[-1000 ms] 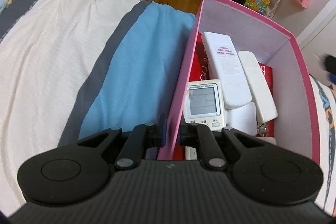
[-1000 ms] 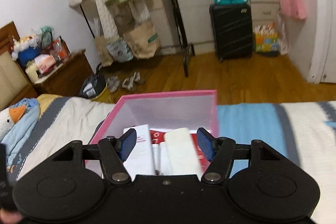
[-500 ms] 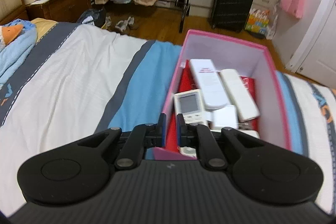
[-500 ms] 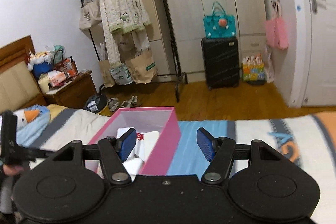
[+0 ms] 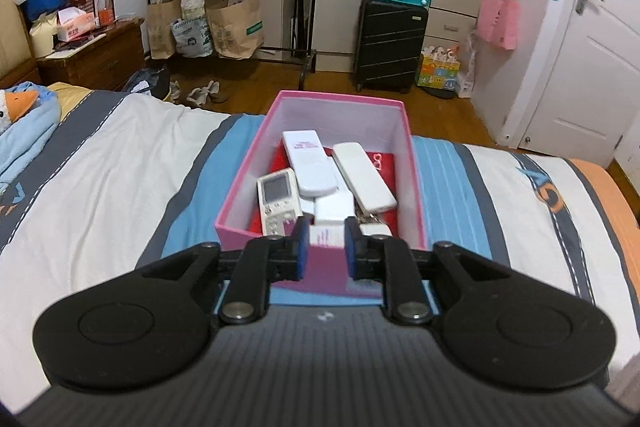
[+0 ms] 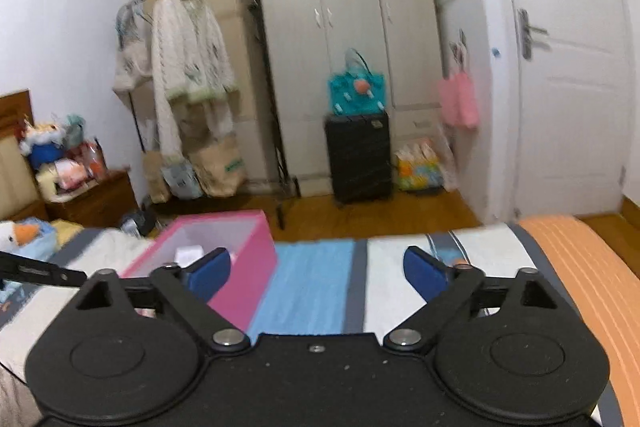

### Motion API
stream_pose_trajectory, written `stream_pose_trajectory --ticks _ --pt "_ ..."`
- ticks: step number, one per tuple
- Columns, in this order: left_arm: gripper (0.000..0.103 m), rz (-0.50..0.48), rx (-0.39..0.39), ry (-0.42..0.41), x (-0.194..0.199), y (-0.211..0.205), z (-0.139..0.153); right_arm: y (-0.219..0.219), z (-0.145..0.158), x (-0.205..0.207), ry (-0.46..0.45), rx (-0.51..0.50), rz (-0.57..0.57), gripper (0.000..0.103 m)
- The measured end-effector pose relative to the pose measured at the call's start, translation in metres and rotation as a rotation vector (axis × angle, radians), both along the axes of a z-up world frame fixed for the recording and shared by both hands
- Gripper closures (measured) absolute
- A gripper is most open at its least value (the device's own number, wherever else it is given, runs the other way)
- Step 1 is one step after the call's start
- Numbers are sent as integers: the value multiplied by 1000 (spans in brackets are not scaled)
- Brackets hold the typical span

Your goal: Organize rigid objects

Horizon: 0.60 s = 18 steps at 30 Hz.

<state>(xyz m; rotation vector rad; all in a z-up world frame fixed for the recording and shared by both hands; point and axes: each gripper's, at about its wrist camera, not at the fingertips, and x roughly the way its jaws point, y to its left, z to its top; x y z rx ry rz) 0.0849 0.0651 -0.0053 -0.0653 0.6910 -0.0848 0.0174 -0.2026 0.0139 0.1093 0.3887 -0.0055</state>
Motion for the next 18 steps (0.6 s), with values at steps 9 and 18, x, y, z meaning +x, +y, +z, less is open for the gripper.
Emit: stream_pose_trajectory --ticks 9,18 --pt "36 -54 11 -55 -43 -31 -7 10 13 -27 -72 -35 -31 0" --pt "5 -60 90 -113 -66 -59 -1 14 10 -20 78 -66 -13 0"
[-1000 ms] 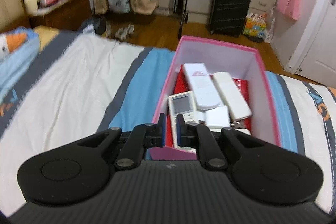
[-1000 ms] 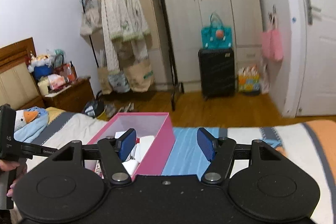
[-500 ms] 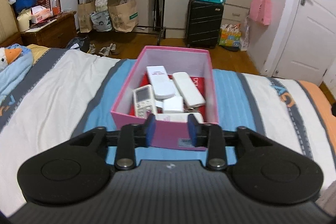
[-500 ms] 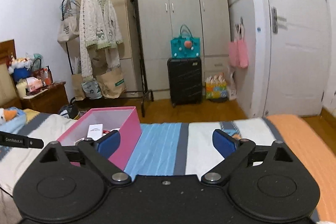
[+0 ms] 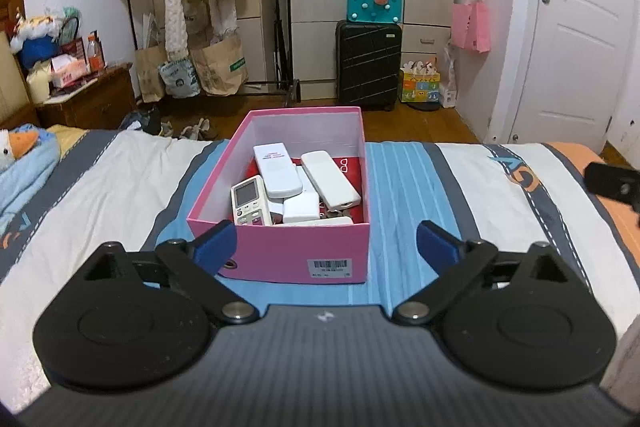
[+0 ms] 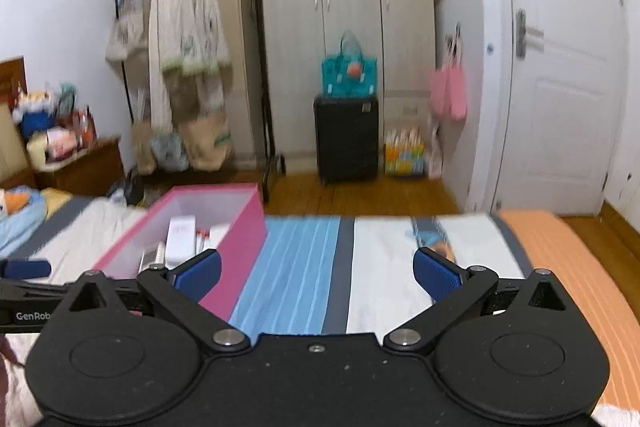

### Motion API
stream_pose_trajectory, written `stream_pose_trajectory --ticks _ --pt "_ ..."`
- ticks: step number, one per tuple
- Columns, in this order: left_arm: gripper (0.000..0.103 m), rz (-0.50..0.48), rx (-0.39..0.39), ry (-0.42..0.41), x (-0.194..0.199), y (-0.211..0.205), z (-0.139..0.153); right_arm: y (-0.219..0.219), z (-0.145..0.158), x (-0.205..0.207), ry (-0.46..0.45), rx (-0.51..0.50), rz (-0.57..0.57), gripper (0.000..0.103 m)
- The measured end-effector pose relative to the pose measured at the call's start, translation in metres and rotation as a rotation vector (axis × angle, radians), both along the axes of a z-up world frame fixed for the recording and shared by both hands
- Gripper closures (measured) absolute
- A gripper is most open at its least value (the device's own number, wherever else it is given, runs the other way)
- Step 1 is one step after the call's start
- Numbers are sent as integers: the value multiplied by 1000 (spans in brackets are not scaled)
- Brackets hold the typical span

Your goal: Organize rigid objects

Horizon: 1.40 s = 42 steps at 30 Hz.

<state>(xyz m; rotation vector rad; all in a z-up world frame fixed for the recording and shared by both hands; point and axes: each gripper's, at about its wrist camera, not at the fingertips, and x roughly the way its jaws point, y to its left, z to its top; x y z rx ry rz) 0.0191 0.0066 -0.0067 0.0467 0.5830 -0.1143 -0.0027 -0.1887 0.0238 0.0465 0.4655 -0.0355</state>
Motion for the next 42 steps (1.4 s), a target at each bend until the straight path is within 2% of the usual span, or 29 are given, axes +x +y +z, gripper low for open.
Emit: stream_pose_trajectory --ticks 2,9,13,17,22,42 --pt "0 -4 16 -5 -4 -4 2 0 -3 -2 14 -3 1 0" --pt "0 38 13 32 -4 -5 -1 -4 -8 -10 10 -57 -26 0" --pt "0 64 7 53 -1 0 -2 -7 -5 -12 6 -44 -30 0" --pt "0 93 53 114 5 0 0 -3 -4 -13 2 -67 -36 0" --pt "0 100 97 131 6 -2 1 0 -5 -12 13 -69 -30 0" --pt "0 122 61 149 14 7 -7 -4 -11 -4 72 -51 -41 0"
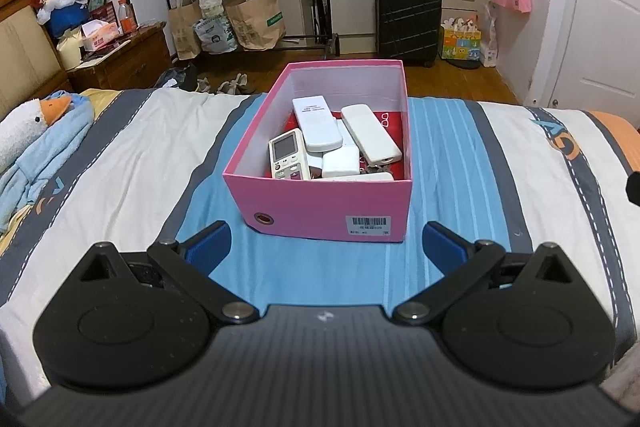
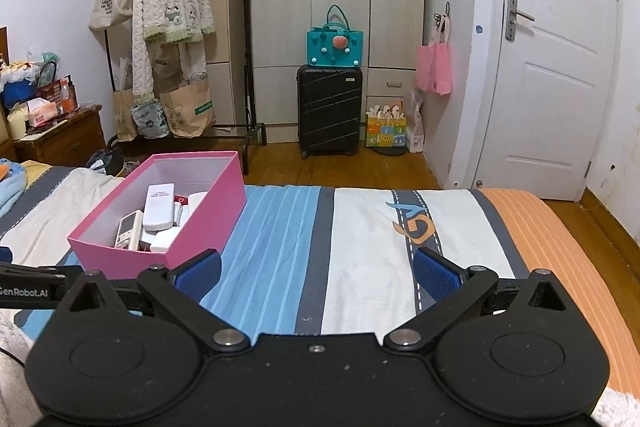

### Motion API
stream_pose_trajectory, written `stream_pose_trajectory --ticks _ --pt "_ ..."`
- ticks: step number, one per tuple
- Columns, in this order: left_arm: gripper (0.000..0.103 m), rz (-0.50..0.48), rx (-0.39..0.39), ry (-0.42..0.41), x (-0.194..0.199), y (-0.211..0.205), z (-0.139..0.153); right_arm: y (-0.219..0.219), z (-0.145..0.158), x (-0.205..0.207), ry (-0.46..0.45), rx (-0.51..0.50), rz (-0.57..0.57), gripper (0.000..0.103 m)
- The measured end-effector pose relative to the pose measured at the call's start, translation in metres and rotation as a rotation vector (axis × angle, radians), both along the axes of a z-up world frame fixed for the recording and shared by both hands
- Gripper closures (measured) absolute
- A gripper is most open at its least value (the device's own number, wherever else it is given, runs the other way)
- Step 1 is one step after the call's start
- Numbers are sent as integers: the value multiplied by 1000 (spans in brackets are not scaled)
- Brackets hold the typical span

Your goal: Organize rigid objects

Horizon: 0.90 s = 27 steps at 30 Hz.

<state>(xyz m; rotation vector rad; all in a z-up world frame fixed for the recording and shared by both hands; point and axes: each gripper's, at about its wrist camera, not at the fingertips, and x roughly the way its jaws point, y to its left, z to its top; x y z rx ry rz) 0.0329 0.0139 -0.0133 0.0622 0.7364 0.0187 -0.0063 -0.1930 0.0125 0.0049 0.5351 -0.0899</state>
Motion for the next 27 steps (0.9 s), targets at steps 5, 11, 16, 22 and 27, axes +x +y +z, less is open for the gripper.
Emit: stream_pose_trajectory --ticks 5,11,16,22,27 --pt "0 1 1 15 1 3 0 5 -1 1 3 -17 10 0" --pt "0 9 -10 19 2 6 0 6 -1 3 10 -21 15 0" --pt "0 12 -9 34 4 5 -4 6 -2 2 11 -18 11 0" --pt "0 12 -6 44 5 4 -7 3 -3 3 15 -15 0 0" --pt "0 15 5 52 6 4 -11 1 -2 5 13 -14 -2 0"
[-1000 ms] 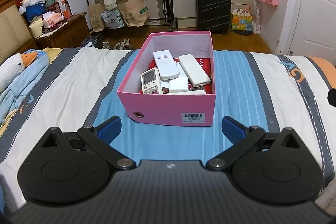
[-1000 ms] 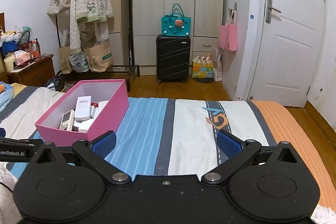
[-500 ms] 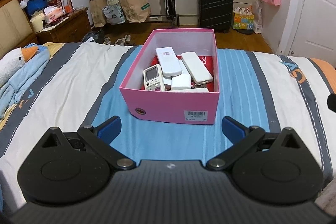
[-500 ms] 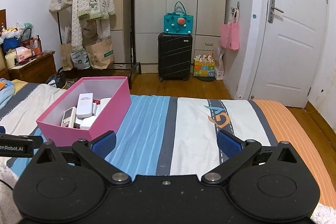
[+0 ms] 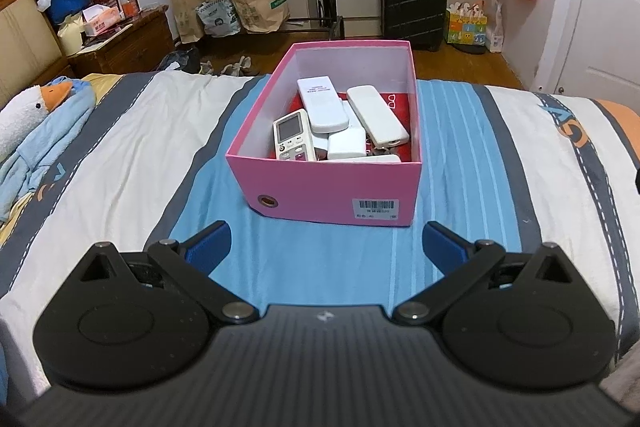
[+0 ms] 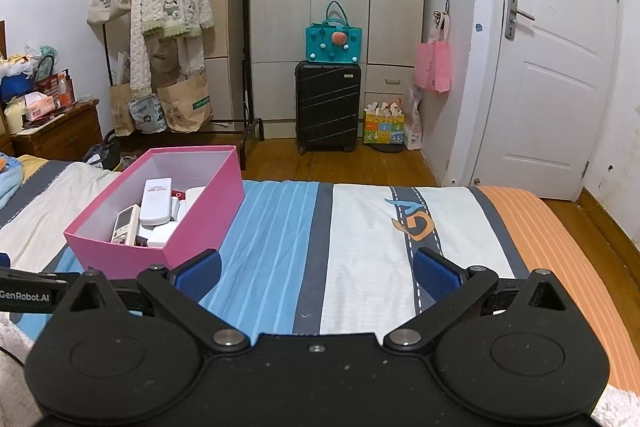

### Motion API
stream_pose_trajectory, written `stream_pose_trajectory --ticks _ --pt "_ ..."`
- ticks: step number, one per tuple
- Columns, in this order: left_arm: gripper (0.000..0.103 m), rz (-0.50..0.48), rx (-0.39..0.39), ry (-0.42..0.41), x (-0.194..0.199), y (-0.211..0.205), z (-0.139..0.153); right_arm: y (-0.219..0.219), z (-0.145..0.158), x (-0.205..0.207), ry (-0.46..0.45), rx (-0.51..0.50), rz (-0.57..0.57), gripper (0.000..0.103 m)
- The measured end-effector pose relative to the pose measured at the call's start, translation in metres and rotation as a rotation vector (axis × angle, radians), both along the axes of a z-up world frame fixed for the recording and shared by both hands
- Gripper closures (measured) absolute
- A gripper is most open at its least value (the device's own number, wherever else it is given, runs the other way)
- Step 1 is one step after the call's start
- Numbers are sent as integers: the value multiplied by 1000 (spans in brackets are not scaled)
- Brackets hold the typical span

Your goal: Organize rigid objects

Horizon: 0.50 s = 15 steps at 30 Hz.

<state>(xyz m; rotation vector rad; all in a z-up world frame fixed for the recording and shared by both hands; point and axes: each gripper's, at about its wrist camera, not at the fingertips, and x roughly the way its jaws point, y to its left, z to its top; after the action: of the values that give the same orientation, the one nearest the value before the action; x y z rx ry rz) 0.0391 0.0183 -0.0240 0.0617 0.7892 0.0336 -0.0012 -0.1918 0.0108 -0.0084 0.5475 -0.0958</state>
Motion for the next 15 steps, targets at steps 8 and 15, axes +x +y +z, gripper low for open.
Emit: stream_pose_trajectory --ticks 8,15 --pt "0 2 12 -6 0 2 -2 1 0 0 -2 0 -1 0" --pt "0 10 18 -12 1 4 0 2 -1 0 -2 1 -2 0"
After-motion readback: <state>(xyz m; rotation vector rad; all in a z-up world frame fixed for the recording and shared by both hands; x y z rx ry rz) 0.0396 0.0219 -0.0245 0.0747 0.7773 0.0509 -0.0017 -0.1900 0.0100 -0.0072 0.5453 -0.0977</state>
